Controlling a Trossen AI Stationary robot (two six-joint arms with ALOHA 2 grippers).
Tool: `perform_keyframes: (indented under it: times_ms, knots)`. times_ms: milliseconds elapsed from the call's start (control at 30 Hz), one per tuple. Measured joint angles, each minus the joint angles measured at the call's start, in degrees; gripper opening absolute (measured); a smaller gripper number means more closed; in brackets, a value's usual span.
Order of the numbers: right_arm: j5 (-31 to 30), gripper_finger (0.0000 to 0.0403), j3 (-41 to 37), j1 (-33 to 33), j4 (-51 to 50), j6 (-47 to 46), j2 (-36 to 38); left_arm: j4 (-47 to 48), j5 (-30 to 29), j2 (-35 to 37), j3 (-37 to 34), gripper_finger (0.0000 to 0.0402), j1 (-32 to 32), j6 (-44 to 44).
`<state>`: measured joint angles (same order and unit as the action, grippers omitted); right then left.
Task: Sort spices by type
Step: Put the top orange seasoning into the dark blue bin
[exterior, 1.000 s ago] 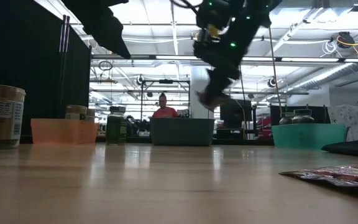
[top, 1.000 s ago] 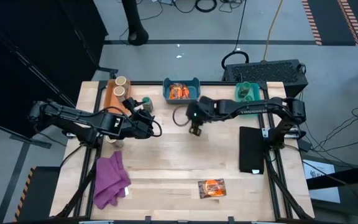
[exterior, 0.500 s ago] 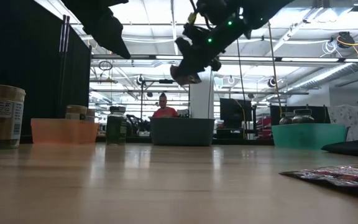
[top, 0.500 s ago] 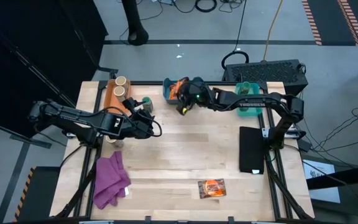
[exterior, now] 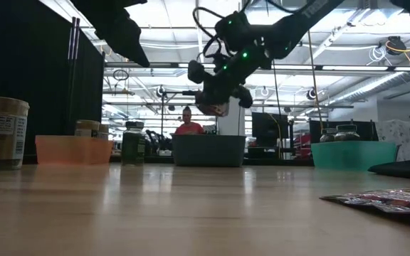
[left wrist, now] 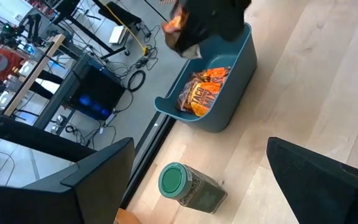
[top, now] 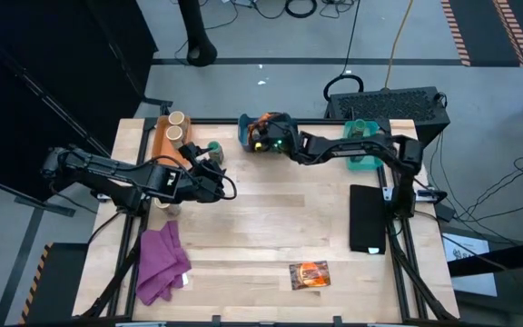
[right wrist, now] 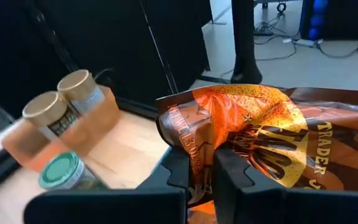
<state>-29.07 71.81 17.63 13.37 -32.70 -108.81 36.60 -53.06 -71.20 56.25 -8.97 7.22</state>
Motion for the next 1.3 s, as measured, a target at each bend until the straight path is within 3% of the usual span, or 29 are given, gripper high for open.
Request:
perform_keyframes:
  times_ms: [167,733,1300]
  knots:
    - [-4.6,0.0020,0.0,0.0,-0.1,-5.7,-3.2,0.0,0.0,0.0,0.0,0.0370,0.0,0.1]
    - [-5.4,0.0027,0.0,0.0,-2.7,-7.0,-4.5,0.7,0.0,0.0,0.0,0.0370,0.0,1.0]
    - [-5.4,0.0177,0.0,0.0,-2.0,-6.7,-4.5,2.0,0.0,0.0,0.0,0.0370,0.0,1.5]
